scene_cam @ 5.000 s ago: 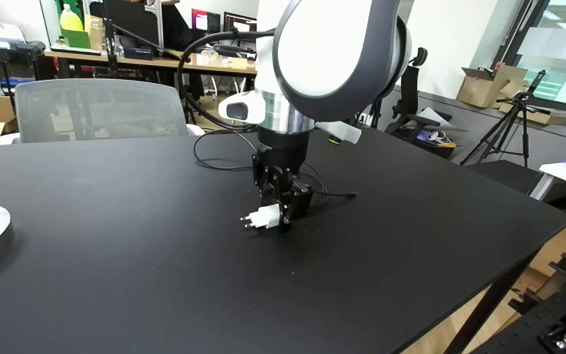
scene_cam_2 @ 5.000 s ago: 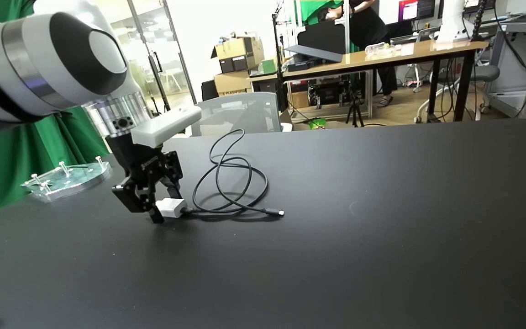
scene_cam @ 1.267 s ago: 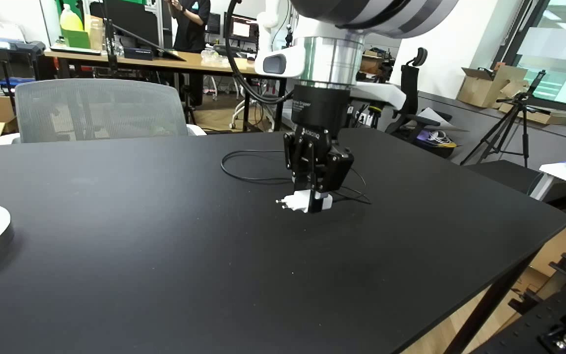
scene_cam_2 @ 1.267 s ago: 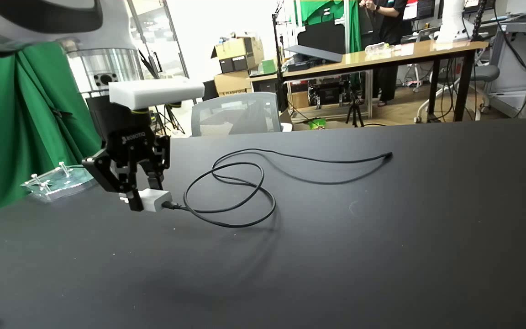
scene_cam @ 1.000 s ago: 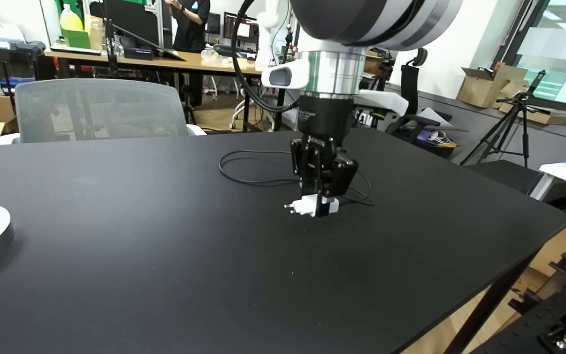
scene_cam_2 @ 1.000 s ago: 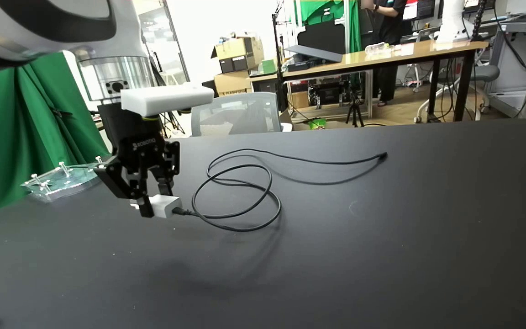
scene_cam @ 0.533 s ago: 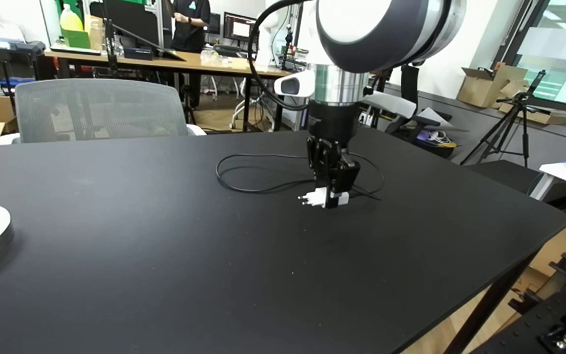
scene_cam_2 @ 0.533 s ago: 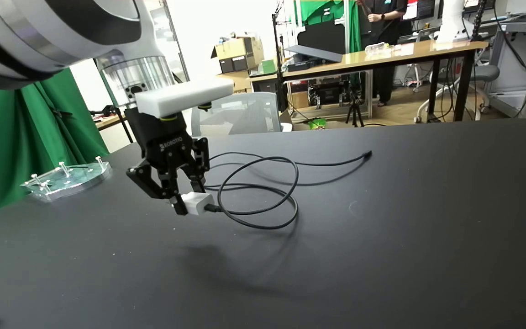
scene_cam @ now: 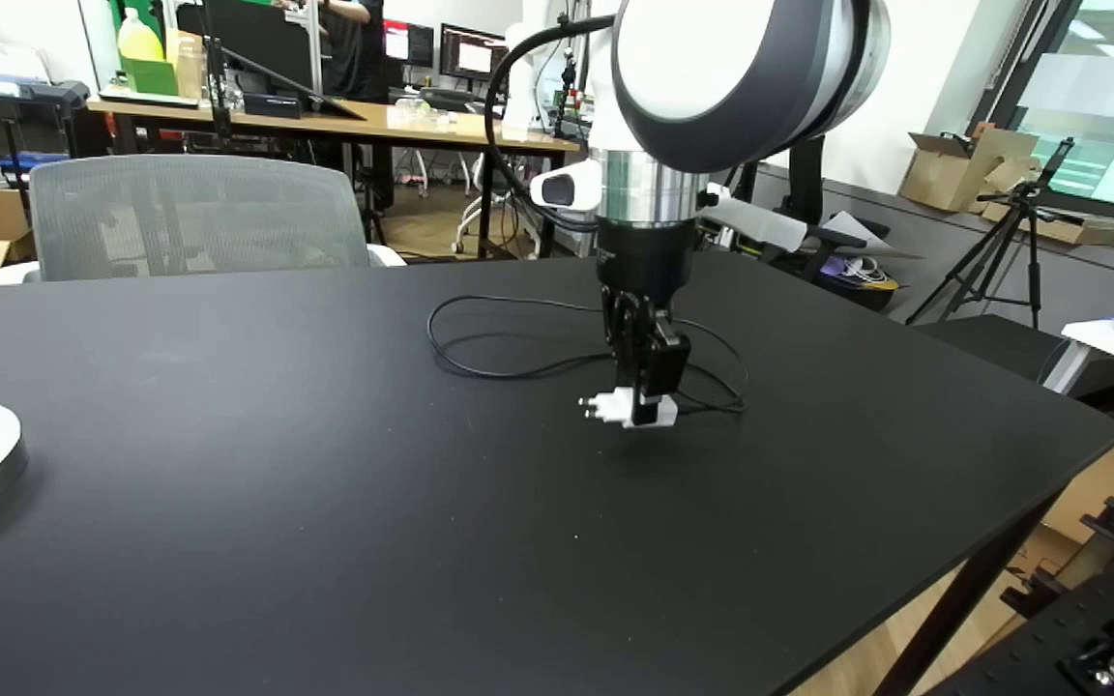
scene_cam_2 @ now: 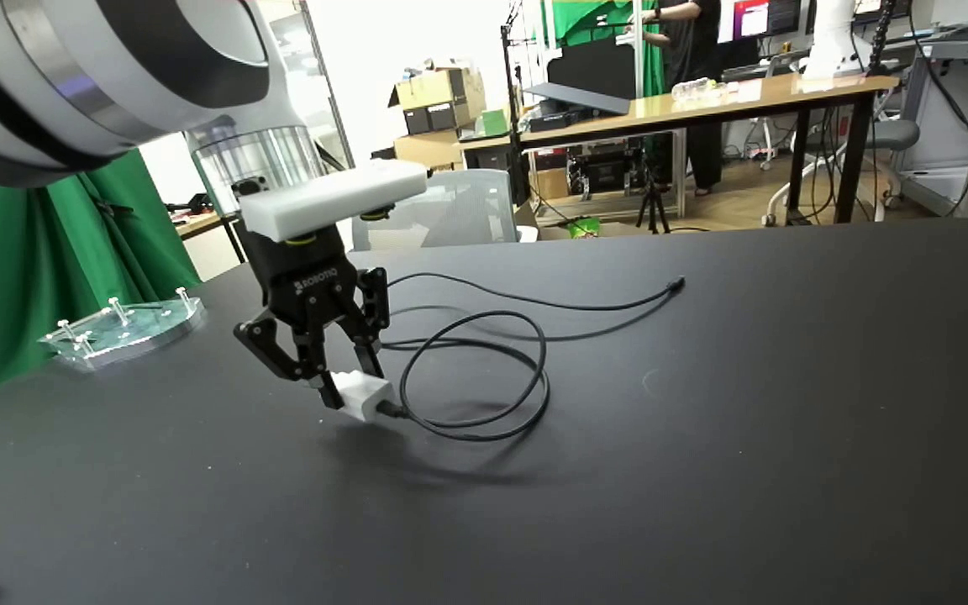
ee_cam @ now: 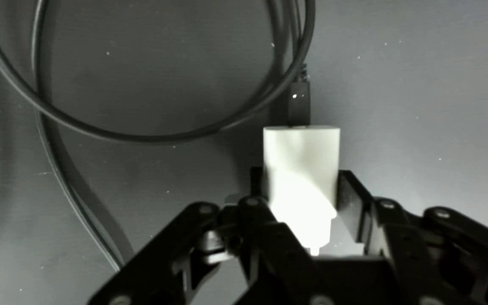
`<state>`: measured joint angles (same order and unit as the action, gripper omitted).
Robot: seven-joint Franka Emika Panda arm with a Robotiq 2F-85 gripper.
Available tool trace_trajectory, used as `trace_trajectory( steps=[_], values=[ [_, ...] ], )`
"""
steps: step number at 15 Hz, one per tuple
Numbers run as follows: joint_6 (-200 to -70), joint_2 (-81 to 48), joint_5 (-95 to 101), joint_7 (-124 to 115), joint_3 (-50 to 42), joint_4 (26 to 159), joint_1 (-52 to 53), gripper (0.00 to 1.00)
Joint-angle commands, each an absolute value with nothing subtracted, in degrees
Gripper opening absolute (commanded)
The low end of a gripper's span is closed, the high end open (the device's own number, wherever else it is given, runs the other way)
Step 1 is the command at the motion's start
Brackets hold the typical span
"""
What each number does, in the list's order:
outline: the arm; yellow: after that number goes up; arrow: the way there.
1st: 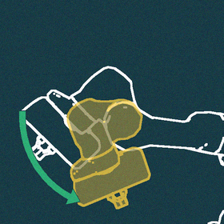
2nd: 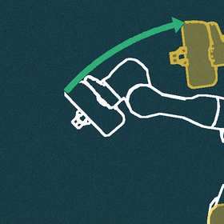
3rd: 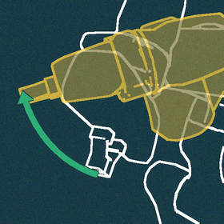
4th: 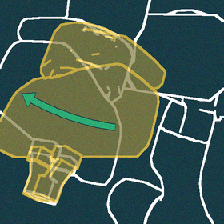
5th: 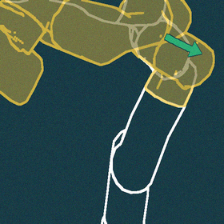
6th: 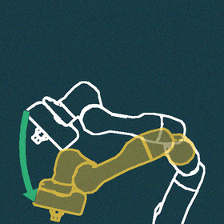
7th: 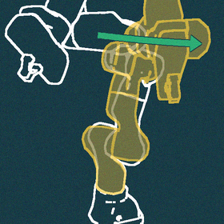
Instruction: Pick up the charger and move it slightly to the left.
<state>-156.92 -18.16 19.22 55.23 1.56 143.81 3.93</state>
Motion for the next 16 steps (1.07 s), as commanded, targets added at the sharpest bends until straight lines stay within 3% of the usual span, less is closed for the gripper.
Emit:
trace_trajectory(
  steps=[1,4,5,16],
  values=[
    [-156.4,-19.2,19.3,52.3,2.8,142.6,3.4,0.77],
    [-156.3,-19.1,18.7,52.4,3.6,142.5,3.0,0.98],
    [-155.9,-18.8,18.7,51.8,3.7,142.5,3.2,1.00],
    [-146.8,-8.5,9.7,50.2,8.5,142.3,3.6,1.00]
  ],
)
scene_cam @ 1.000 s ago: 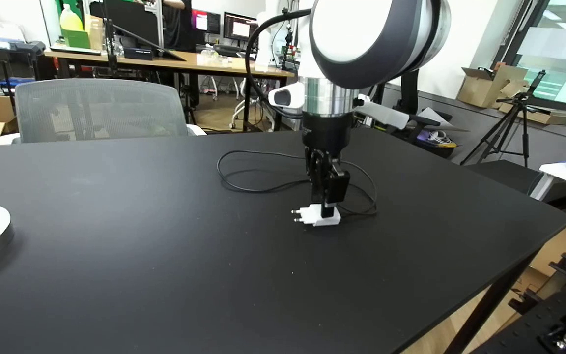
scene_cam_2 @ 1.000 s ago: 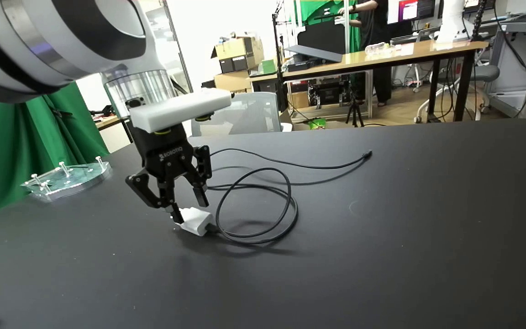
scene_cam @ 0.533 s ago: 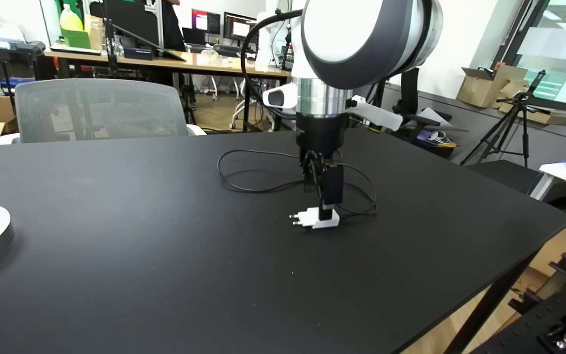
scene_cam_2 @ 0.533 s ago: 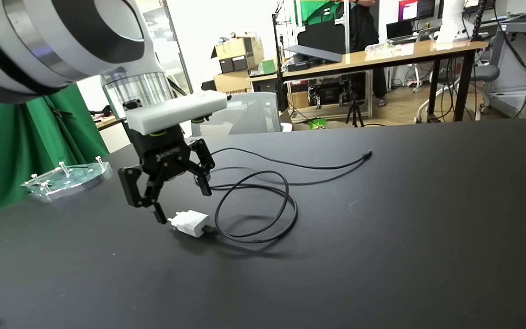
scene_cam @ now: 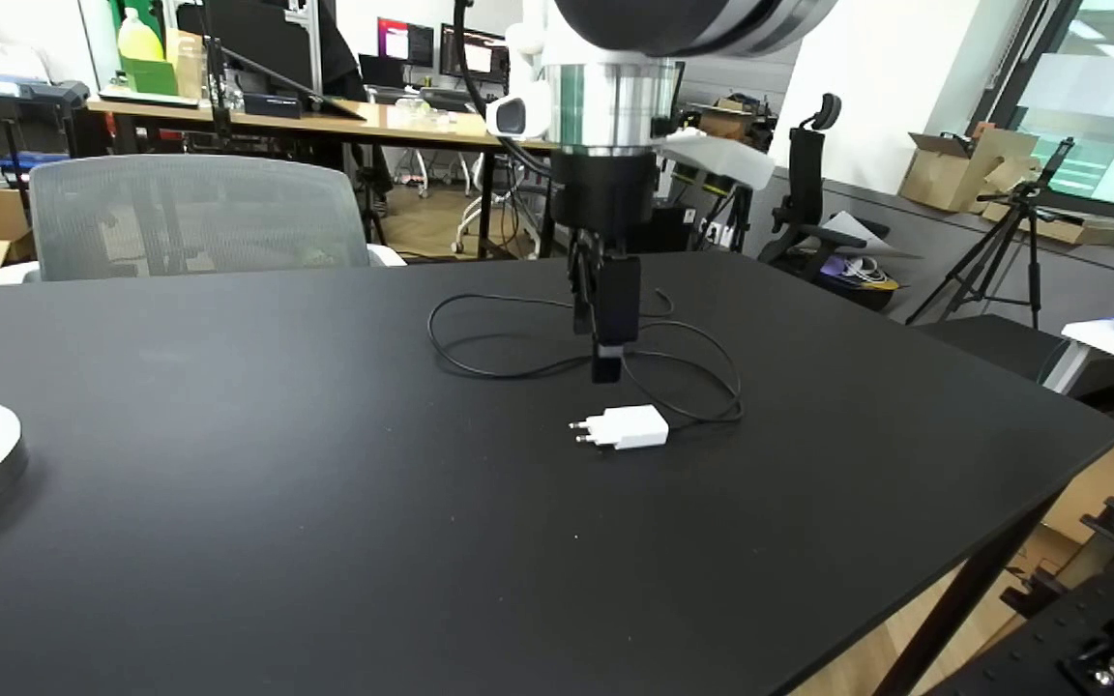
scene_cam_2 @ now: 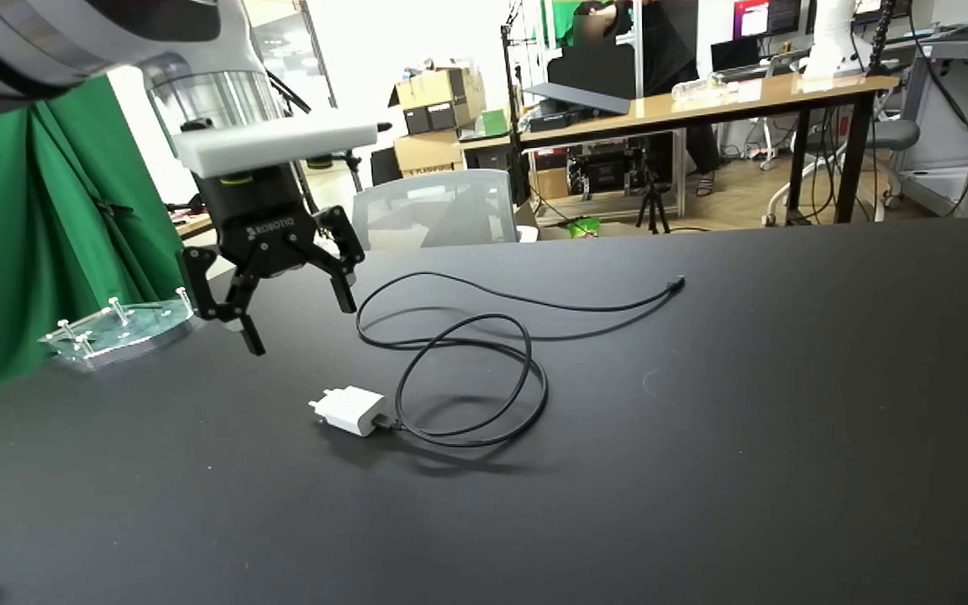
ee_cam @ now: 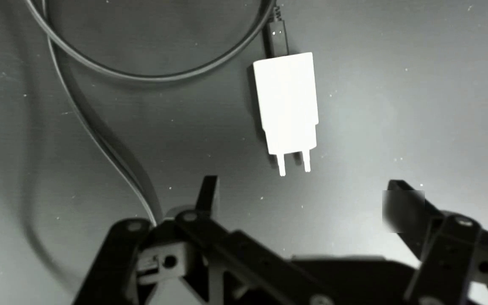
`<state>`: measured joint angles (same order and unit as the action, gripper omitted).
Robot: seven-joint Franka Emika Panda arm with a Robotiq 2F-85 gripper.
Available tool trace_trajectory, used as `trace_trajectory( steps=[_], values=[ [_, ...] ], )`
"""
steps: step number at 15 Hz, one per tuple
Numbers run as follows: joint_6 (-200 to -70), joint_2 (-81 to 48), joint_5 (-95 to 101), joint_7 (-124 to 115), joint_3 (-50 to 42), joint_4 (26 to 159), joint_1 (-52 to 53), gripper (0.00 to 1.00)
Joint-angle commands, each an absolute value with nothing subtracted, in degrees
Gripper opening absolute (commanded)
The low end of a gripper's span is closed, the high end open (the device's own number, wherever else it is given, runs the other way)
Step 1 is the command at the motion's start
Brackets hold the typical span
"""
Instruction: Pick up the charger and move it slightly to the left.
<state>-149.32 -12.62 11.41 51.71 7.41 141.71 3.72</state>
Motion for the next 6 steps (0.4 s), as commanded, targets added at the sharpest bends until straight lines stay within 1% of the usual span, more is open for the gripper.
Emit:
trace_trajectory(
  steps=[1,3,6],
  values=[
    [-146.0,-7.8,7.6,52.6,9.4,142.3,3.2,1.00],
    [-144.8,-6.7,-0.7,58.8,11.3,142.1,2.3,1.00],
    [-141.9,-5.1,-9.2,65.5,11.7,141.8,2.6,1.00]
  ],
)
